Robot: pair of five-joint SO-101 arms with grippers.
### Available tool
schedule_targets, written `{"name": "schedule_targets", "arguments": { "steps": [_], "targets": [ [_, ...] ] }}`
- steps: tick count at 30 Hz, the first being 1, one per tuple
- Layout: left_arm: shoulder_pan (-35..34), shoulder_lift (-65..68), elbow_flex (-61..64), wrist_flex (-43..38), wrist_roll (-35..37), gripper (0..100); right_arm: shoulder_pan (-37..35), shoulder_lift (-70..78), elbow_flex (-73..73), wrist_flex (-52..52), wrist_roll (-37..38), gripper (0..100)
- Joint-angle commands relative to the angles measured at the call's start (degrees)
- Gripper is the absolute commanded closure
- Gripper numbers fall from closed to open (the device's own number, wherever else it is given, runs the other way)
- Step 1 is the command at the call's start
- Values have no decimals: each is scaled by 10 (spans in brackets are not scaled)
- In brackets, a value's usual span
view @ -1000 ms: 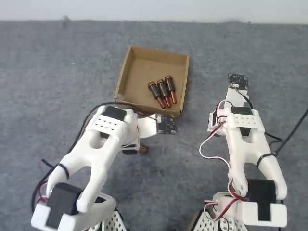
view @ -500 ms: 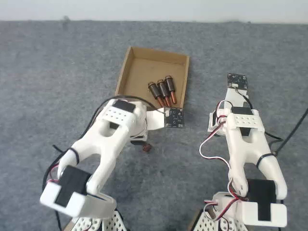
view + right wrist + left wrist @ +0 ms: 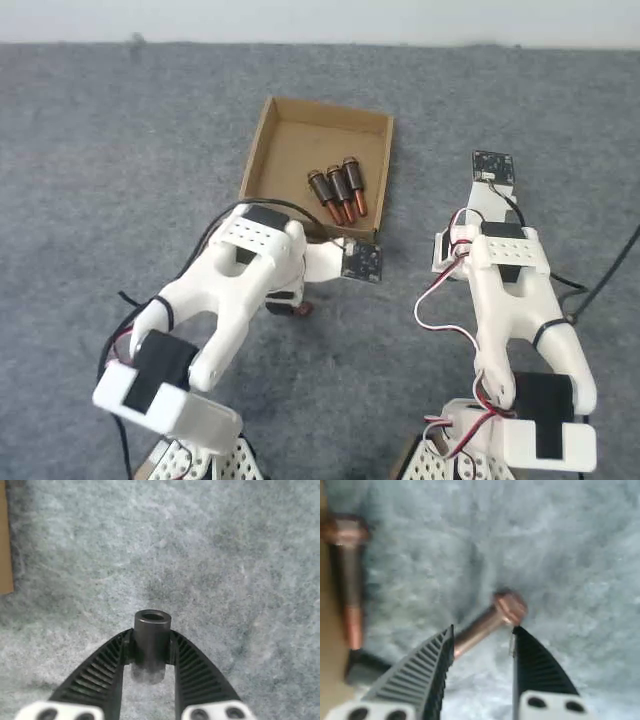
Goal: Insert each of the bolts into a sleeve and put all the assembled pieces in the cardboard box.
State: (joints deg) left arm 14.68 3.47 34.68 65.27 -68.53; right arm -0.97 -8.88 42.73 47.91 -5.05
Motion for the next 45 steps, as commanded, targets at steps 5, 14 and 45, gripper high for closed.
{"name": "schedule_targets", "arguments": {
  "steps": [5, 14, 45],
  "targets": [
    [8, -8, -16, 15, -16, 833, -3, -5, -8, -10, 10, 991],
    [52, 11, 9, -55, 75, 948, -1, -5, -8, -9, 10, 991],
    [-45, -318, 239, -171, 742, 984, 0, -5, -5, -7, 10, 991]
  ]
}}
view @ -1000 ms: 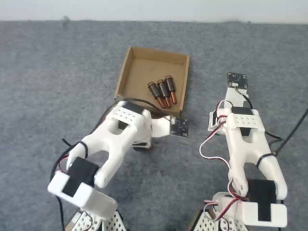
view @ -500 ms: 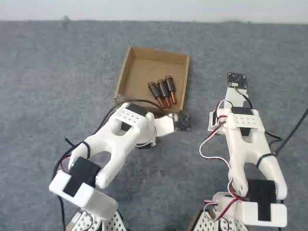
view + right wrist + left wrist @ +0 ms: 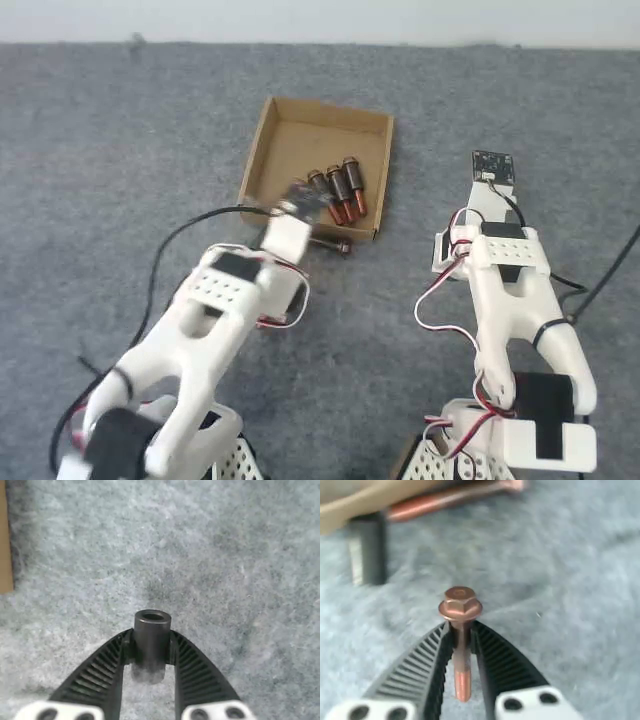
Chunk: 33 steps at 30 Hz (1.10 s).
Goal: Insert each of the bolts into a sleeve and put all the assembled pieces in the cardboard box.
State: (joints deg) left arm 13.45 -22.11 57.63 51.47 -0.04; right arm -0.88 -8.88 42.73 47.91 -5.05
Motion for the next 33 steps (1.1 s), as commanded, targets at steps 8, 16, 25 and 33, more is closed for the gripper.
{"name": "schedule_targets", "arguments": {
  "steps": [8, 16, 25, 33],
  "targets": [
    [-47, -62, 33, -64, 118, 983, -2, -5, -5, -6, 10, 991],
    [-47, -72, 20, -18, 117, 857, -2, -5, -5, -6, 10, 991],
    [-47, -74, 21, -18, 119, 855, -2, -5, -5, -6, 10, 991],
    [-95, -73, 5, -36, 120, 889, -2, -5, -5, -6, 10, 991]
  ]
}}
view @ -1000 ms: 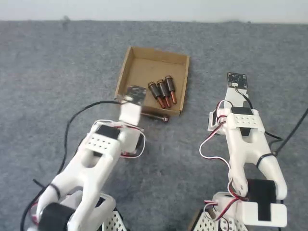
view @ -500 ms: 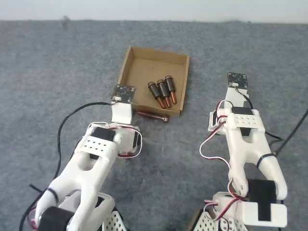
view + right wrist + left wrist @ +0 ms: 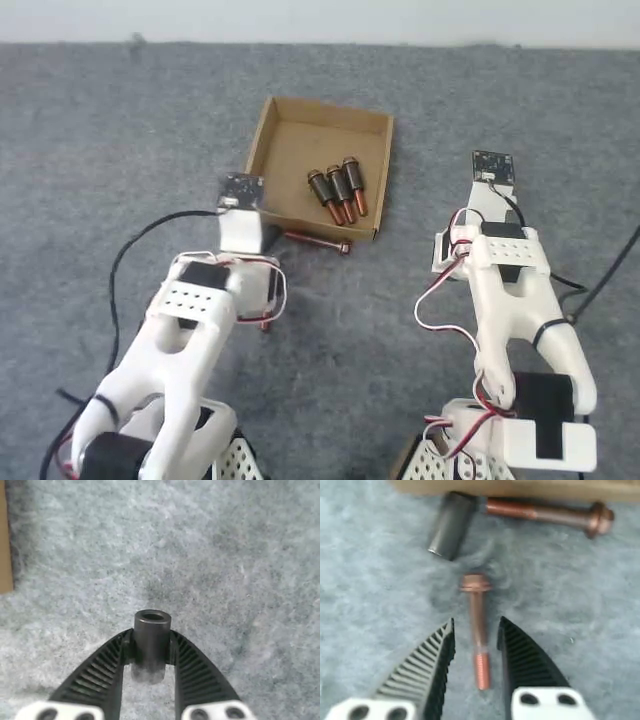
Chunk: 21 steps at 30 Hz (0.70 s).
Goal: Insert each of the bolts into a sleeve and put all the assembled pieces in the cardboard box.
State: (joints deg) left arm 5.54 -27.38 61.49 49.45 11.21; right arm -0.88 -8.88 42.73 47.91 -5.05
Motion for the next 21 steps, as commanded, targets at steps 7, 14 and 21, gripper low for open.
{"name": "schedule_targets", "arguments": {
  "steps": [7, 14, 21],
  "targets": [
    [-11, 37, -53, -17, 8, 889, -2, -5, -5, -6, 10, 991],
    [-11, 145, -120, -15, 7, 892, -2, -5, -5, -6, 10, 991],
    [4, 153, -121, -3, 7, 892, -3, -5, -5, -6, 10, 991]
  ]
}}
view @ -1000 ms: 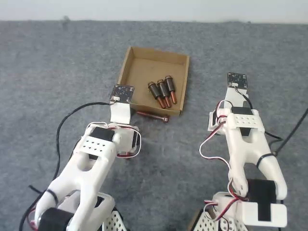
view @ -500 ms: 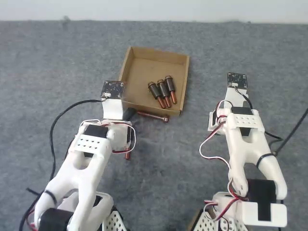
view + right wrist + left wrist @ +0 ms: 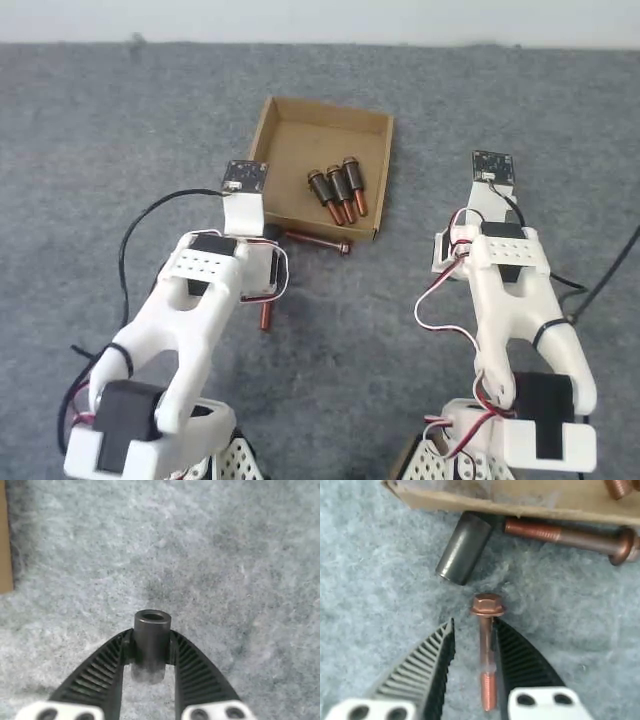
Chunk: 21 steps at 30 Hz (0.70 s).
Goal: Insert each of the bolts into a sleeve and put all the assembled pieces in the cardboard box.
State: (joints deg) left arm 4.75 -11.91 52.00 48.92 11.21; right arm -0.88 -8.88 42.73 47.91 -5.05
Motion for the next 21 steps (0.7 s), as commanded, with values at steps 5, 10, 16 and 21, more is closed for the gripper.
{"name": "schedule_targets", "arguments": {
  "steps": [5, 10, 16, 21],
  "targets": [
    [41, -1, -20, 24, 8, 892, -3, -5, -5, -6, 10, 991],
    [40, -1, -18, 7, 49, 892, -3, -5, -5, -6, 10, 991],
    [28, 21, -22, 6, 60, 892, -3, -5, -5, -6, 10, 991],
    [27, 79, -63, 18, 60, 892, -3, -5, -5, -6, 10, 991]
  ]
}}
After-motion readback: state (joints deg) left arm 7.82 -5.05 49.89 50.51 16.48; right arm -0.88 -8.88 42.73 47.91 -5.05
